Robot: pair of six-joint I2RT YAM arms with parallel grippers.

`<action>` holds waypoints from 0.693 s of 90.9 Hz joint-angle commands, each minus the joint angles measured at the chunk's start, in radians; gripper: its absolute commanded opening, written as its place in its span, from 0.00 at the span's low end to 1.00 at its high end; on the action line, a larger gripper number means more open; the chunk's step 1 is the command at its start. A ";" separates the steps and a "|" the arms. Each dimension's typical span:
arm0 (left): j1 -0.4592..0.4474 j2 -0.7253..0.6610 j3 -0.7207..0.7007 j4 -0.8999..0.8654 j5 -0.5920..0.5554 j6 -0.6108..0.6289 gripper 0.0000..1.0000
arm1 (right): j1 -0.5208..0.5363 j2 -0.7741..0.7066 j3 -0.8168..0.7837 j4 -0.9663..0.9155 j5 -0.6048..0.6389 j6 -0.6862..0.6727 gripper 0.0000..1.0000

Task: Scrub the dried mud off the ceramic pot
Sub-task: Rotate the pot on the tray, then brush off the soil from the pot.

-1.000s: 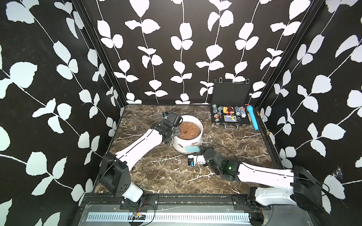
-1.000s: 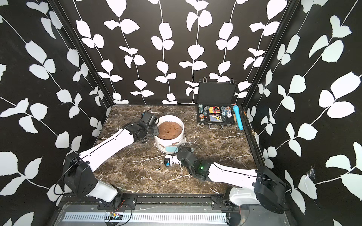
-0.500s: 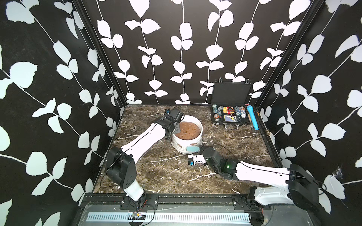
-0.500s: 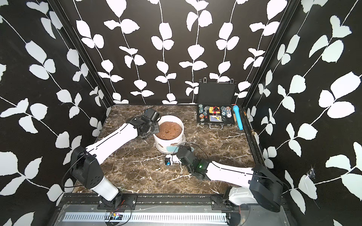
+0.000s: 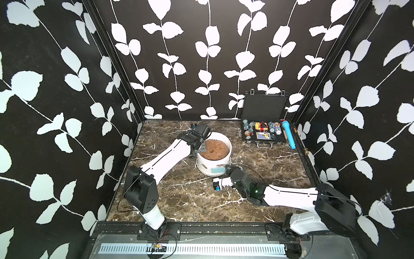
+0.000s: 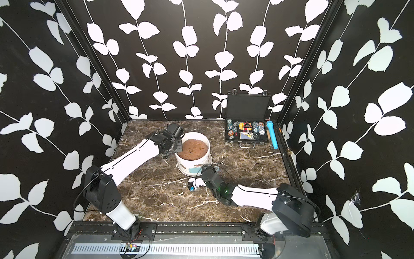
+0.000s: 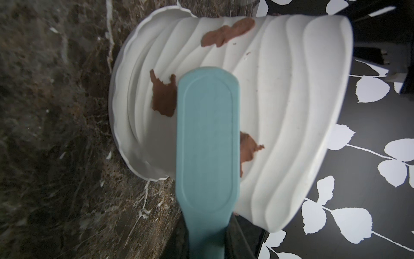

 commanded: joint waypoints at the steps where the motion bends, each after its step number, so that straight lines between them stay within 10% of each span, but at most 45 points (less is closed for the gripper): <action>1: 0.004 0.007 0.020 -0.008 0.022 0.062 0.00 | -0.039 0.014 0.026 0.080 0.012 -0.007 0.00; 63: 0.012 0.023 0.020 0.006 0.026 0.154 0.00 | -0.094 -0.073 0.035 -0.055 0.004 0.073 0.00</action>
